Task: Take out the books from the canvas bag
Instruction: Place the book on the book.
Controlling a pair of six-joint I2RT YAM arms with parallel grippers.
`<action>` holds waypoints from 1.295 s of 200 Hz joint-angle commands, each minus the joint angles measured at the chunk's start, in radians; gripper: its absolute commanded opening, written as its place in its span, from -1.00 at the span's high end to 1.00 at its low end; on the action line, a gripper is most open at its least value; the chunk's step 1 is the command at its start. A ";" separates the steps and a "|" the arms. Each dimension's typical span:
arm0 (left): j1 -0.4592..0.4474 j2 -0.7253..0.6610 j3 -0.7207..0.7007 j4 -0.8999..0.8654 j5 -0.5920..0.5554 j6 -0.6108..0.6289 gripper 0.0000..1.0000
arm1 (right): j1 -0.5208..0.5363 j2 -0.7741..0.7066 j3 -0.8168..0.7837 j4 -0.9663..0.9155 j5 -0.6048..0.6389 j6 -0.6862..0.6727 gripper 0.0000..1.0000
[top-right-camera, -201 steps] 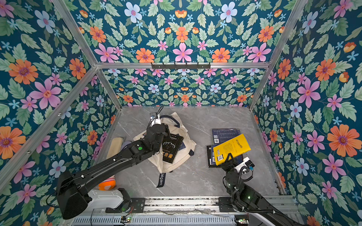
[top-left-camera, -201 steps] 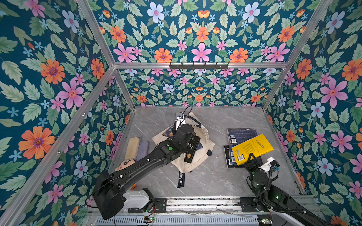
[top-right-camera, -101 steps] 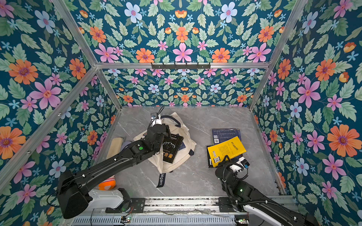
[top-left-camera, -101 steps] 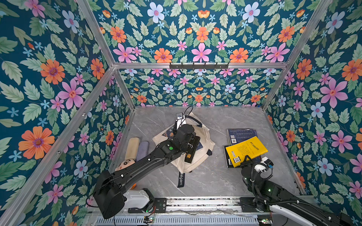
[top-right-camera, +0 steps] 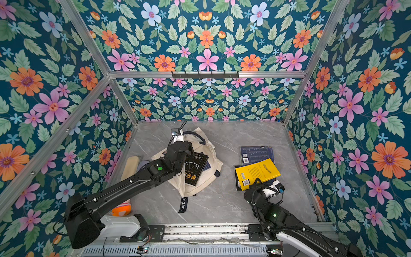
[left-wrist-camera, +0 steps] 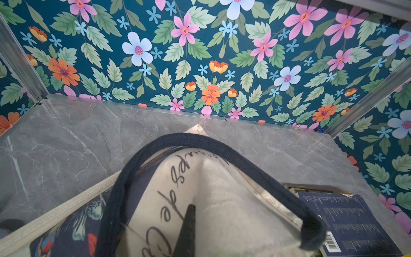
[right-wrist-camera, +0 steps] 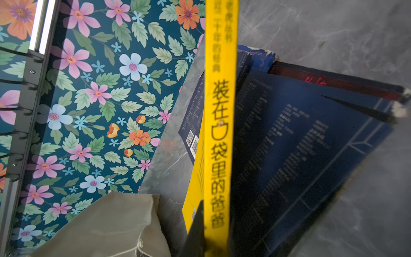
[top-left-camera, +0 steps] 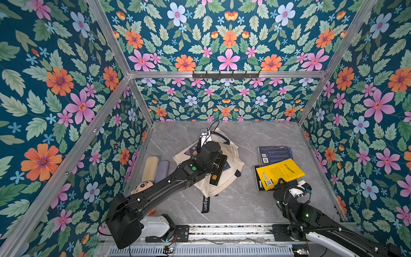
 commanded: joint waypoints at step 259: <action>0.002 0.006 0.028 -0.020 0.034 0.001 1.00 | 0.001 0.148 0.223 -0.227 -0.225 0.111 -0.98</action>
